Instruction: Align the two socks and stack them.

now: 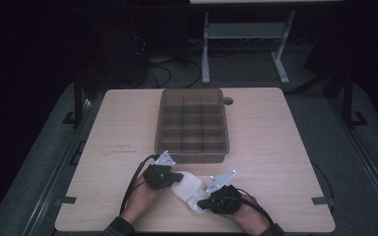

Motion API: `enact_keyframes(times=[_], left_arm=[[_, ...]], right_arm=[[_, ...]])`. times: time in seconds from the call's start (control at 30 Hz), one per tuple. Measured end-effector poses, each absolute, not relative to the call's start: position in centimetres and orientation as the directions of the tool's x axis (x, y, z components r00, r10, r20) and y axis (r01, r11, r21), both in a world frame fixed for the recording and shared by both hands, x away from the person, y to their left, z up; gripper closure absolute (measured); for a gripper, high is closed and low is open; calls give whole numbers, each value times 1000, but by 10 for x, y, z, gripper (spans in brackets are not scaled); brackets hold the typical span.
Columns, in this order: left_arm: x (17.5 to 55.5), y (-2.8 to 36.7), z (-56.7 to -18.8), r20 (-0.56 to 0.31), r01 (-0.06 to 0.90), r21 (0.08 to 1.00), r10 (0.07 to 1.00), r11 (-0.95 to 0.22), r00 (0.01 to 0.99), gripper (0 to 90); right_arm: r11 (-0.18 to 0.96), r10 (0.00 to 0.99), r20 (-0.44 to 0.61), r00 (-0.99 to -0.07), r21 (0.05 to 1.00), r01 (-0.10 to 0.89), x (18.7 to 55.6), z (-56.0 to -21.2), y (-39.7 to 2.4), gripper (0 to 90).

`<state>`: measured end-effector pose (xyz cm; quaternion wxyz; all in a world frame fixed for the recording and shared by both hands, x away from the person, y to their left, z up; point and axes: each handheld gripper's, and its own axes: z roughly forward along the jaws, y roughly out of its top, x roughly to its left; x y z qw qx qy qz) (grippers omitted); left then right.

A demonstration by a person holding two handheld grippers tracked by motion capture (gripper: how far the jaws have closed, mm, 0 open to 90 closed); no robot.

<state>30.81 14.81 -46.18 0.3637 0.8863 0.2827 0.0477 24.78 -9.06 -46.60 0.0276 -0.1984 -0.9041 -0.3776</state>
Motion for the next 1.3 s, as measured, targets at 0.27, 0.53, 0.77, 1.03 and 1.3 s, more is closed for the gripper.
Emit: enact_keyframes(times=[0.27,0.53,0.77,1.03,1.3], left_arm=[[308,148,-462,-116,460,672,531,-580,839,900],[308,148,-462,-115,457,675,530,-578,840,900],[306,152,-456,-123,456,682,524,-571,842,837],[308,171,-448,-127,489,714,594,-501,794,710],[312,171,-458,-160,520,697,599,-495,785,625]], right_arm=[[593,347,167,-923,723,354,261,-454,-85,897],[607,379,146,-914,706,365,281,-465,-69,897],[605,385,152,-910,704,373,280,-469,-68,897],[605,380,145,-913,708,364,278,-470,-69,897],[603,384,144,-912,710,365,278,-470,-69,897]])
